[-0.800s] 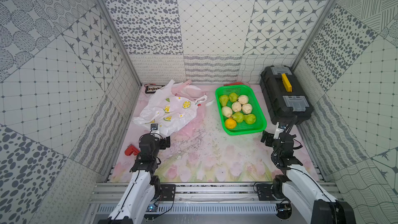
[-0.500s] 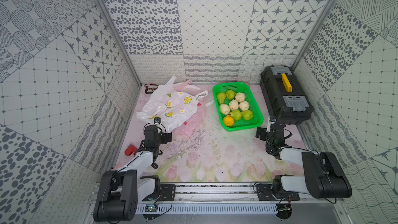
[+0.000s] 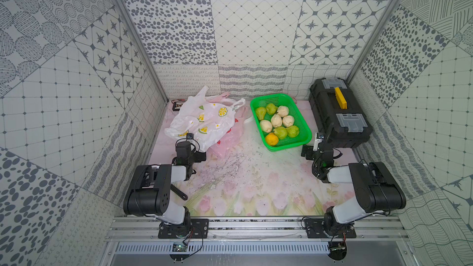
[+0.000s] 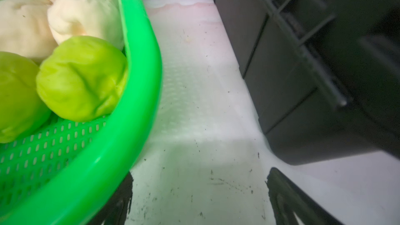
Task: Place the pears into plastic bags & tie knots
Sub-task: Move the plastic bag to the center of the board.
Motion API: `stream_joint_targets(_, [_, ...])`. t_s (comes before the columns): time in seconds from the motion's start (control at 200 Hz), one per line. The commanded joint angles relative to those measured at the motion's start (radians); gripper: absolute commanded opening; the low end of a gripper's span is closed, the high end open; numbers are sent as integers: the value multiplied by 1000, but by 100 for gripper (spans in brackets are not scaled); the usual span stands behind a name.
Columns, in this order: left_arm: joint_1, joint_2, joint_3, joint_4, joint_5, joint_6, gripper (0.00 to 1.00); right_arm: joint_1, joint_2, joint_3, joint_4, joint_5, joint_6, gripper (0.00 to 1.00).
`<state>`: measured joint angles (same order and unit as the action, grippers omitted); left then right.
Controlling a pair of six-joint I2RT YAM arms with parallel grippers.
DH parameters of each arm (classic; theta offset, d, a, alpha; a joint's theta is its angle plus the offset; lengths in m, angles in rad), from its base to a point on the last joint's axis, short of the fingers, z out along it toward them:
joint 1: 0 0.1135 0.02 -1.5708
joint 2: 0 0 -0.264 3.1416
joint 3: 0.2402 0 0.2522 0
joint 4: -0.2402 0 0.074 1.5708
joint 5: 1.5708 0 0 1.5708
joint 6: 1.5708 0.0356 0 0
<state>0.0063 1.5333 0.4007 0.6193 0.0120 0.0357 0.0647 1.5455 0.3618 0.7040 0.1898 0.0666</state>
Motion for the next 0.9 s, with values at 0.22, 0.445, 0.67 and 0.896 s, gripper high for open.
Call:
stream_joint_targets(0.22, [-8, 29, 29, 185, -10, -11, 98, 28, -31, 43, 131, 23, -37, 98])
stream_joint_targets(0.445, [-127, -137, 93, -118, -207, -17, 98, 85, -251, 82, -178, 64, -9, 98])
stream_joint_targets(0.67, [-193, -355, 97, -410, -314, -128, 98, 195, -485, 70, -438, 123, 7, 98])
stream_joint_targets(0.896, [-205, -555, 122, -629, -302, -238, 98, 312, -676, 91, -700, 157, 82, 98])
